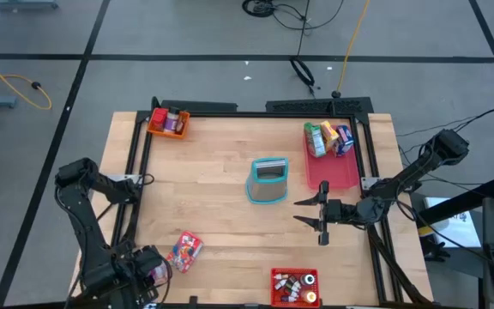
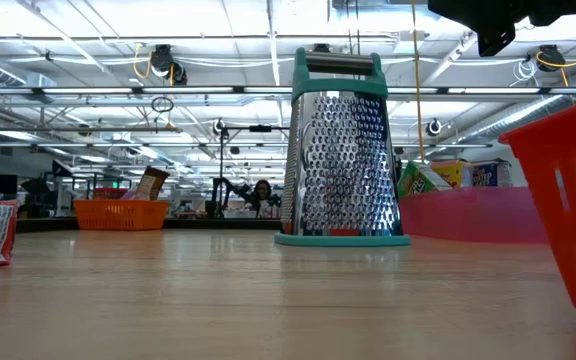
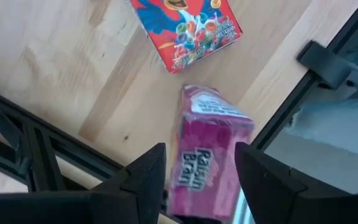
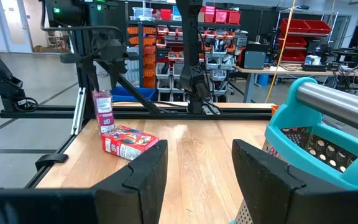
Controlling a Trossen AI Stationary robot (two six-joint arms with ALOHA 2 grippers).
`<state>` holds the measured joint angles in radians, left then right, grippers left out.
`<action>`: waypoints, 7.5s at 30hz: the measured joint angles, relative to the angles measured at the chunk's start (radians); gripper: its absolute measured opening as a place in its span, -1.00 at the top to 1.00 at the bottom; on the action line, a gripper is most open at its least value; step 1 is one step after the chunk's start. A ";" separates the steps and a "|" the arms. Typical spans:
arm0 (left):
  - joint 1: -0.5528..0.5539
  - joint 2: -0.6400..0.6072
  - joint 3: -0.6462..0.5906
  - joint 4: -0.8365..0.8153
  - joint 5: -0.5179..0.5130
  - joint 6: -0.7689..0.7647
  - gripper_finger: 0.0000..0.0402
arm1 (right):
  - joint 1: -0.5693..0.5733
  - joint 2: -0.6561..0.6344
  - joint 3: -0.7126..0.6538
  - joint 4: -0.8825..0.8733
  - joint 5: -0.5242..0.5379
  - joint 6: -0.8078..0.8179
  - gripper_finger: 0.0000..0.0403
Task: Pick & Place Kitchen Items
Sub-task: Put the purple cereal box into the pink bin
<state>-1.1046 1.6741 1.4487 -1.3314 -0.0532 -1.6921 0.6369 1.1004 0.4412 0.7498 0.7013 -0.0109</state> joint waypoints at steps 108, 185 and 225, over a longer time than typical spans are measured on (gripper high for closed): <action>-0.129 -0.007 -0.086 0.105 -0.125 -0.091 -0.59 | 0.000 0.000 0.000 -0.029 0.002 0.026 0.15; 0.149 0.032 -0.013 0.124 0.154 -0.068 0.95 | -0.001 0.000 0.000 -0.028 -0.089 0.052 0.15; 0.644 0.185 0.250 0.430 0.050 0.839 0.99 | -0.150 0.335 0.178 0.002 -0.551 0.239 0.15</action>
<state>-0.4602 1.8588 1.6986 -0.9012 -0.0032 -0.8534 0.4865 1.4352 0.6189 0.7514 0.1501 0.2280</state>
